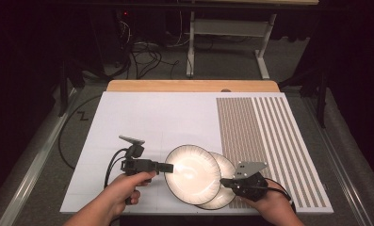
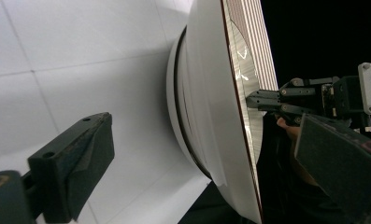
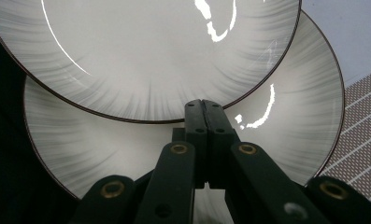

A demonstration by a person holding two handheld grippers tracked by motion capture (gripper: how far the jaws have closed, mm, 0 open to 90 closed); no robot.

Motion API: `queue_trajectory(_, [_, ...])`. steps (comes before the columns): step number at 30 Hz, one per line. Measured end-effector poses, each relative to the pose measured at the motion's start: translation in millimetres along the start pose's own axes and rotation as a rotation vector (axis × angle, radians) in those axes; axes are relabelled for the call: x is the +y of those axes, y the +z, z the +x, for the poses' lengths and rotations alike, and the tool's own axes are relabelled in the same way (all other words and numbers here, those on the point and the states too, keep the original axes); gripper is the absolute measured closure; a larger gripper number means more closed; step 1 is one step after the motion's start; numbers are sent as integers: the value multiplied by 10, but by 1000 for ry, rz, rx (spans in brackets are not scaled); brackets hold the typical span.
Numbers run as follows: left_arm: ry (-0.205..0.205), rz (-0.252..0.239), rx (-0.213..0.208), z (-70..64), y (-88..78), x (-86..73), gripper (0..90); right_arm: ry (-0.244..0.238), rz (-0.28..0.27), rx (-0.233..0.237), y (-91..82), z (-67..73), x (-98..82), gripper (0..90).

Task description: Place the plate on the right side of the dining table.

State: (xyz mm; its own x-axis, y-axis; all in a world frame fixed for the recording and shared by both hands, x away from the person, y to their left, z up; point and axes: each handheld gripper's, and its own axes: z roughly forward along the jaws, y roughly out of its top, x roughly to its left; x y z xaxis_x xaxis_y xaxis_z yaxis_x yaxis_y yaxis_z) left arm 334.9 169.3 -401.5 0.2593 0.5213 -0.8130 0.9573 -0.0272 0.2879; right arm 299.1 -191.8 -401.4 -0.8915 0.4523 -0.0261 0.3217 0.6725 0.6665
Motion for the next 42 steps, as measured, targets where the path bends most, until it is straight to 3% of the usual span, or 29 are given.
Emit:
queue_trajectory(5, [2, 22, 5, -30, 76, -2, 97, -1, -1, 1, 0, -2, -1, 900])
queue_trajectory(15, [-2, 66, -11, -63, 197, 7, 259, -2, -1, -3, 0, 1, -2, 900])
queue_trajectory(22, [-1, 111, 33, -77, 243, 19, 461, 0, -1, -3, 1, 2, -1, 900])
queue_trajectory(28, [8, 130, 65, -121, 269, 37, 570, -1, 0, -9, 1, 8, 0, 900])
queue_trajectory(42, [39, 149, 111, -153, 286, 46, 696, -7, 6, -15, -4, 4, -6, 900])
